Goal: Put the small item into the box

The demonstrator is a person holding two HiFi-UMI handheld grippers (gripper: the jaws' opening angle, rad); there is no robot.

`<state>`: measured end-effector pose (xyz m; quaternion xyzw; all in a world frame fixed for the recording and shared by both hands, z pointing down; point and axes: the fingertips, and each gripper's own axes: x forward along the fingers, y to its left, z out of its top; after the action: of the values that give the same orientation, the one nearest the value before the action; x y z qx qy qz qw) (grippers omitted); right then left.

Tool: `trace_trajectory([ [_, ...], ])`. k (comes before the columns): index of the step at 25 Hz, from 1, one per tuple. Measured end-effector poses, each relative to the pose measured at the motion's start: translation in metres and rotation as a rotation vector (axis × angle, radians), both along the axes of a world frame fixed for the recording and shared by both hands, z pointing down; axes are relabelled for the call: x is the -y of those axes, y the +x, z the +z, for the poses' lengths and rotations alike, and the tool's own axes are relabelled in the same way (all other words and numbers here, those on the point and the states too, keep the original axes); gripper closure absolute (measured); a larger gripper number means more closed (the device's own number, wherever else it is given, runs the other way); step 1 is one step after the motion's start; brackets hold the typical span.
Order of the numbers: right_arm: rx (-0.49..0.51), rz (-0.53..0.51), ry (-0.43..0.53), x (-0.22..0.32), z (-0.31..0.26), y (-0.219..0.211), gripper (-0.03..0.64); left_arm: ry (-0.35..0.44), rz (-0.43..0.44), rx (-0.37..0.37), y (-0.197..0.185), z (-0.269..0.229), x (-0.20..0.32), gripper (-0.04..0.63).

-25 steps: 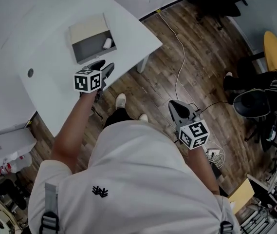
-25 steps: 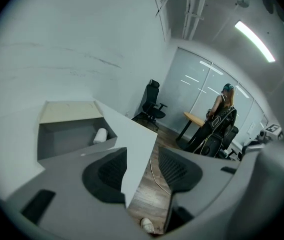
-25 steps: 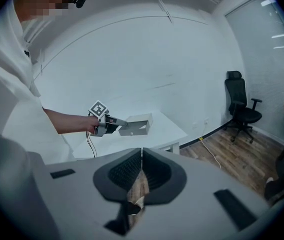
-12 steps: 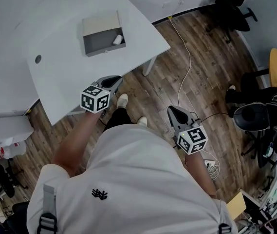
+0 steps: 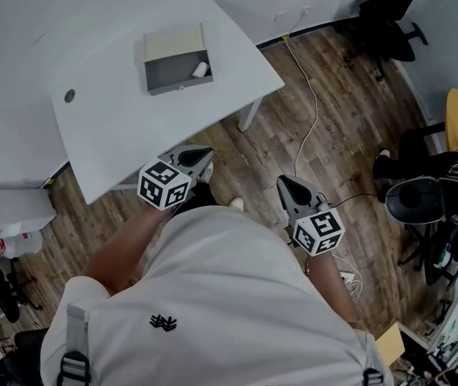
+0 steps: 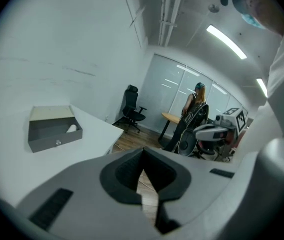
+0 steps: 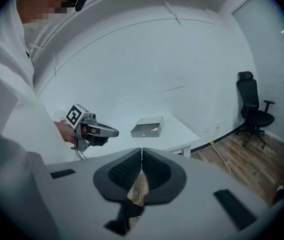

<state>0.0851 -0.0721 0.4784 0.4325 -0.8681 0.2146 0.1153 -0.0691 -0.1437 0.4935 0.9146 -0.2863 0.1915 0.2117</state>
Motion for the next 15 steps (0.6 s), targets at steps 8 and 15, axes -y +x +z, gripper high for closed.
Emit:
trace_trajectory([
  [8, 0.0, -0.011, 0.006, -0.005, 0.0, -0.002, 0.607, 0.009, 0.044, -0.006, 0.011, -0.005, -0.016, 0.589],
  [15, 0.0, -0.013, 0.005, -0.01, 0.002, -0.001, 0.609, 0.003, 0.039, -0.008, 0.011, -0.002, -0.022, 0.589],
])
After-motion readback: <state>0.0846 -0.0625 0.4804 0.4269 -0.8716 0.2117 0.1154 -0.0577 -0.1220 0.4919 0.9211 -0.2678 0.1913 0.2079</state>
